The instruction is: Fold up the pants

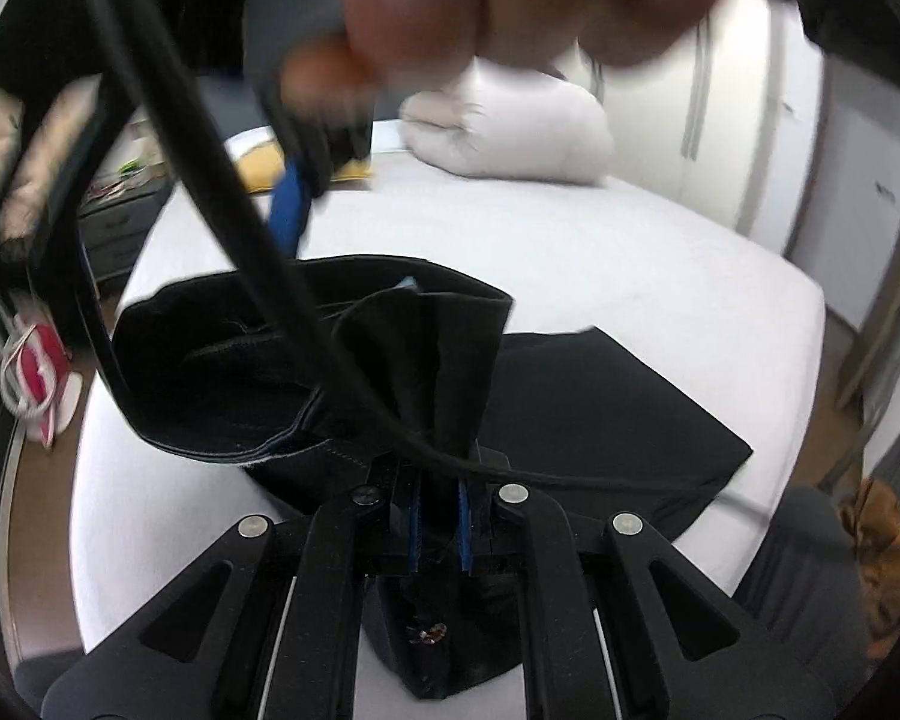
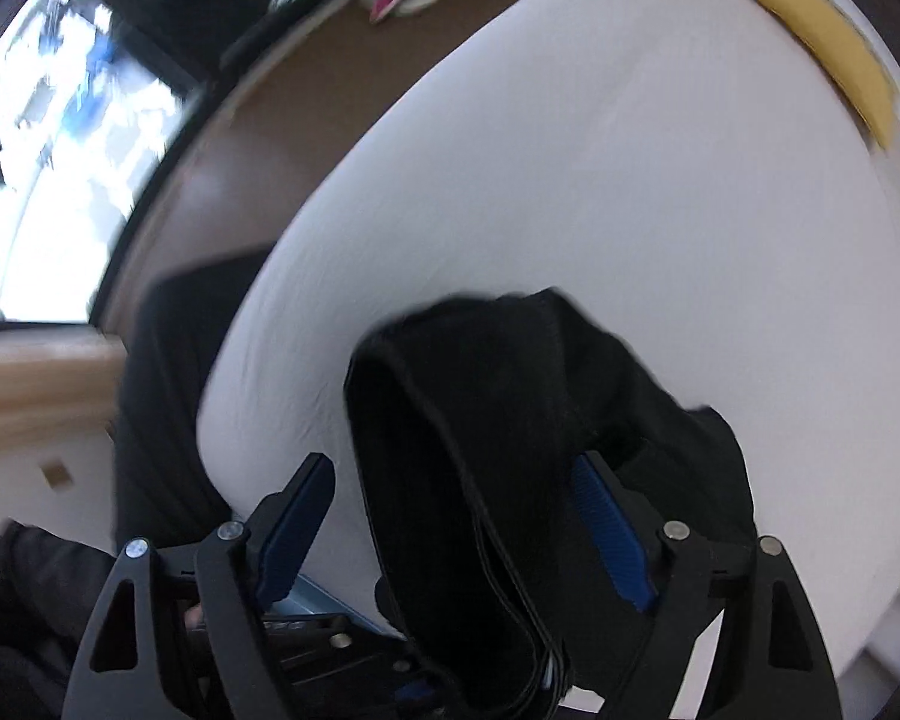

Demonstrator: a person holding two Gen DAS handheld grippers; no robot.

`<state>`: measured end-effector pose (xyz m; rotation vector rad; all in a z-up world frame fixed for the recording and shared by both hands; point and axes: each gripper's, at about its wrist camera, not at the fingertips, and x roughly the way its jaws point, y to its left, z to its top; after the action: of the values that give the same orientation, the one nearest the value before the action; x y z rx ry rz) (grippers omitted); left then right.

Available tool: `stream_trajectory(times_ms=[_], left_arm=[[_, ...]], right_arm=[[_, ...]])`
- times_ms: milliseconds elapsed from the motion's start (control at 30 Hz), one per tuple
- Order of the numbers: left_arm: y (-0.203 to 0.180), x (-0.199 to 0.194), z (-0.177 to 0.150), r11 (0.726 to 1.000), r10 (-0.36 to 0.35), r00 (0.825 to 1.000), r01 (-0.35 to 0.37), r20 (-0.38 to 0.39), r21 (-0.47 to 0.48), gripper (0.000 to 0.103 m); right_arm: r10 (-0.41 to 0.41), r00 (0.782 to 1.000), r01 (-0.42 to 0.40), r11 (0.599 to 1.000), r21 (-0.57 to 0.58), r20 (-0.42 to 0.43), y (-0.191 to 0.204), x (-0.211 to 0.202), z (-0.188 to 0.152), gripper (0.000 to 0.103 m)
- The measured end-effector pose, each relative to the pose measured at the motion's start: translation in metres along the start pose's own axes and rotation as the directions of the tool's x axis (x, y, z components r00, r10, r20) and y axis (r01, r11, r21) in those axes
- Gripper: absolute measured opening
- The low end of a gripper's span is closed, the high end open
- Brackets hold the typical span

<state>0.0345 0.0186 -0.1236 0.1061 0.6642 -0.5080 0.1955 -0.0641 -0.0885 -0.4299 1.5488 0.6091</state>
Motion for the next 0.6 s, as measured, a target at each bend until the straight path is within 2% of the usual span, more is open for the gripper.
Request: stream_trajectory(times_ms=[100,167,267,333,400,500,600], left_arm=[[-0.035,0.025,0.007,0.995,-0.023,0.999,0.026,-0.04,0.098,0.007],[-0.067,0.043,0.009,0.979,-0.041,0.997,0.054,-0.071,0.195,0.006],[-0.111,0.062,0.001,0.943,-0.073,0.991,0.104,-0.11,0.316,0.006],[-0.133,0.071,-0.011,0.922,-0.083,0.987,0.127,-0.134,0.365,0.006],[-0.146,0.08,-0.017,0.913,-0.083,0.983,0.141,-0.165,0.383,0.006],[-0.157,0.091,-0.028,0.902,-0.063,0.982,0.133,-0.179,0.411,0.006],[-0.163,0.09,-0.028,0.897,-0.037,0.988,0.099,-0.152,0.43,0.006]], right_arm=[[0.083,0.99,-0.096,0.989,0.114,0.112,-0.059,-0.034,-0.026,0.084],[0.113,0.978,-0.148,0.967,0.207,0.173,-0.109,-0.043,-0.054,0.084],[0.141,0.959,-0.22,0.918,0.331,0.247,-0.175,-0.034,-0.102,0.084],[0.173,0.939,-0.284,0.877,0.388,0.296,-0.208,-0.02,-0.136,0.084],[0.172,0.93,-0.315,0.831,0.459,0.326,-0.239,0.001,-0.175,0.084],[0.197,0.888,-0.411,0.746,0.525,0.415,-0.27,0.026,-0.227,0.084],[0.233,0.832,-0.518,0.65,0.556,0.503,-0.281,0.05,-0.271,0.084]])
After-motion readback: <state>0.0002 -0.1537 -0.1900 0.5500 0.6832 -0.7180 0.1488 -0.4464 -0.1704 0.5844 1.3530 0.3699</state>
